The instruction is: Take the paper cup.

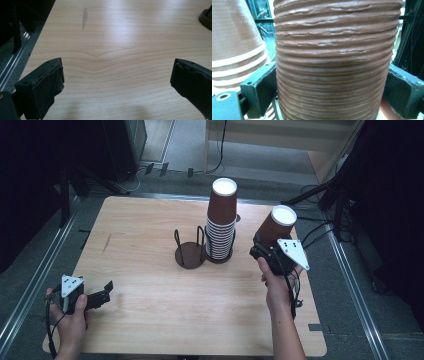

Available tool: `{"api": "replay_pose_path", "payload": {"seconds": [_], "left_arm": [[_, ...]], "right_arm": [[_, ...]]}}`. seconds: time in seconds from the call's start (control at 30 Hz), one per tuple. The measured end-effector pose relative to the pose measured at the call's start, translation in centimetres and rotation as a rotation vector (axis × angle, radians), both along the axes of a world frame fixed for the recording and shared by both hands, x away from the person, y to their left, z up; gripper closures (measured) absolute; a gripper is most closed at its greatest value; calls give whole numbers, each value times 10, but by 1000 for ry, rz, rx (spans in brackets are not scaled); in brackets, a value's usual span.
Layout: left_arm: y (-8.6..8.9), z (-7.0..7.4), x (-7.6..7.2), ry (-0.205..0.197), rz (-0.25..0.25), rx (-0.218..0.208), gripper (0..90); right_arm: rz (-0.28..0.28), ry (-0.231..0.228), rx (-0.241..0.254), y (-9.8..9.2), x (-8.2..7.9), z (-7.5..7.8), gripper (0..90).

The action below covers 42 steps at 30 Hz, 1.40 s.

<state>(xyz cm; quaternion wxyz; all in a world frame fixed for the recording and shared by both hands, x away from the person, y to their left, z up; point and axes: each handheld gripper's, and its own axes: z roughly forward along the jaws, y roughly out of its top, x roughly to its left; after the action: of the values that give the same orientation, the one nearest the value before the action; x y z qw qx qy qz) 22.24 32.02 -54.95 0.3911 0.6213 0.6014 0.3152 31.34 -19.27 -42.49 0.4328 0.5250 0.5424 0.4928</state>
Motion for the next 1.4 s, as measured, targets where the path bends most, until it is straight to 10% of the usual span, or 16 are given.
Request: {"api": "replay_pose_path", "payload": {"seconds": [0.17, 0.87, 1.4], "left_arm": [[-10, 7, 6, 0, -57, -57, 0], [-94, 42, 41, -55, -253, -41, 0], [-120, 46, 34, -86, -353, -43, 0]], "right_arm": [[-6, 27, 5, -3, -8, -16, 87], [13, 96, -37, 7, -36, -67, 86], [59, 138, -86, 31, -53, -85, 86]]}}
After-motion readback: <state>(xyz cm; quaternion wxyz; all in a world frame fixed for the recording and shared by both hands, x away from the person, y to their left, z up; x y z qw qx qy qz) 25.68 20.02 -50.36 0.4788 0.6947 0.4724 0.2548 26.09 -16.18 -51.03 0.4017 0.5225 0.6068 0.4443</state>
